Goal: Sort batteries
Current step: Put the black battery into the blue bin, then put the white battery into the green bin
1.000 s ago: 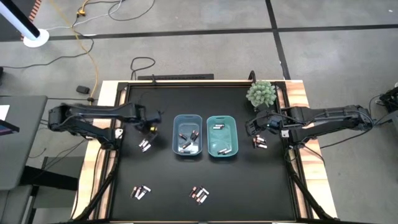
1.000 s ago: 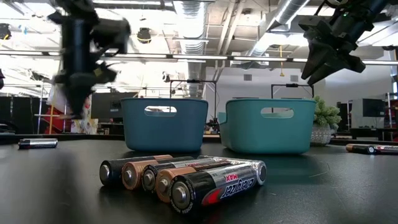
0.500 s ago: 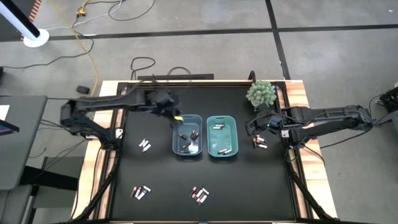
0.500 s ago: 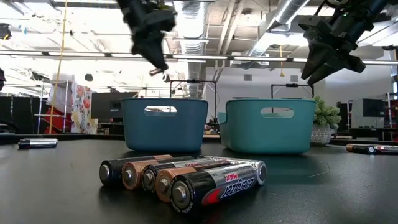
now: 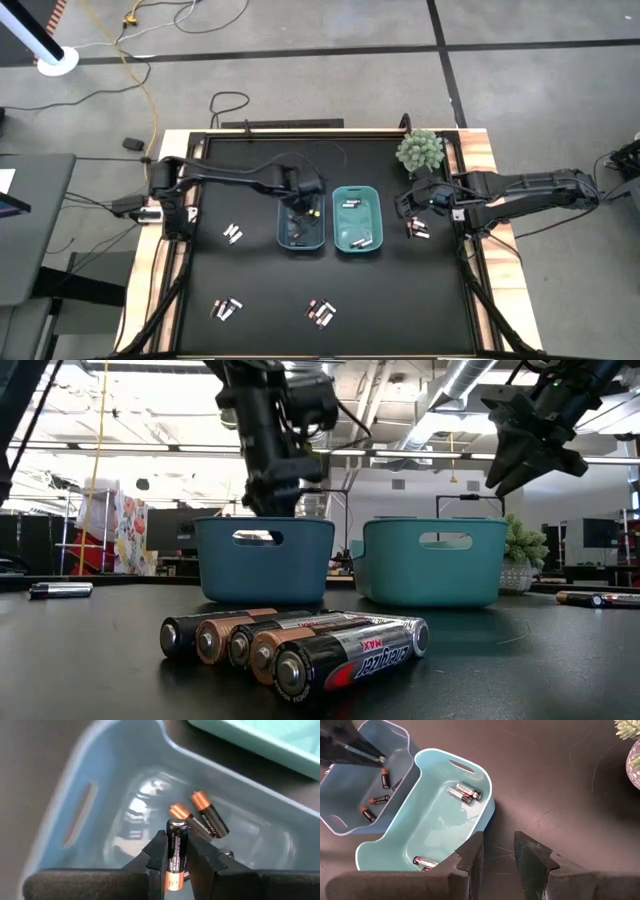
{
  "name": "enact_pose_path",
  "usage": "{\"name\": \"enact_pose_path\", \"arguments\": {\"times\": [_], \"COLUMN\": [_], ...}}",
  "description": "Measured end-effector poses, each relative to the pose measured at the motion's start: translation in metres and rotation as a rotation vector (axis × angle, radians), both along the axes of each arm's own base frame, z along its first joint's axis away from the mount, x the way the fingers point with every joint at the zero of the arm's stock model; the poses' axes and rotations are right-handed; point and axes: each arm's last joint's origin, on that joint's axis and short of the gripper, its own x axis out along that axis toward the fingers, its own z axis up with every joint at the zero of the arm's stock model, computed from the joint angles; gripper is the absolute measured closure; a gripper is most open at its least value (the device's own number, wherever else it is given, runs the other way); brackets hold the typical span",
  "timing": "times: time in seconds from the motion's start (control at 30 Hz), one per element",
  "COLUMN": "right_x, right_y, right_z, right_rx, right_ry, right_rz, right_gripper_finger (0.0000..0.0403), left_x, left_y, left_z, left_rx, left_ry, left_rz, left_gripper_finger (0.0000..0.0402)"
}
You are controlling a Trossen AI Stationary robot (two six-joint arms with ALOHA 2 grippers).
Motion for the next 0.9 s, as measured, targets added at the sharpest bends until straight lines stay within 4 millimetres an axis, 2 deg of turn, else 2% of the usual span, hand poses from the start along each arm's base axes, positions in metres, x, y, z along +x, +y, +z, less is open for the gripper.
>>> {"name": "enact_pose_path", "arguments": {"times": [0.17, 0.27, 0.57, 0.9], "right_x": [0.0, 0.0, 0.0, 0.0], "right_y": [0.0, 0.002, 0.004, 0.004], "right_z": [0.0, 0.0, 0.0, 0.0], "right_rx": [-0.003, -0.011, -0.015, -0.015], "right_ry": [0.008, 0.011, 0.014, 0.014], "right_rz": [0.006, 0.025, 0.044, 0.044], "right_gripper_finger": [0.0275, 0.0275, 0.0275, 0.0275], "left_x": [0.003, 0.003, 0.002, -0.003], "left_y": [-0.001, -0.001, 0.001, 0.0], "left_z": [-0.023, -0.022, -0.022, -0.023], "left_rx": [-0.053, -0.054, -0.1, -0.083], "left_ry": [0.03, 0.013, -0.002, 0.061], "left_rz": [0.035, 0.042, 0.099, 0.049], "left_gripper_finger": [0.0355, 0.0351, 0.0305, 0.0241]}}
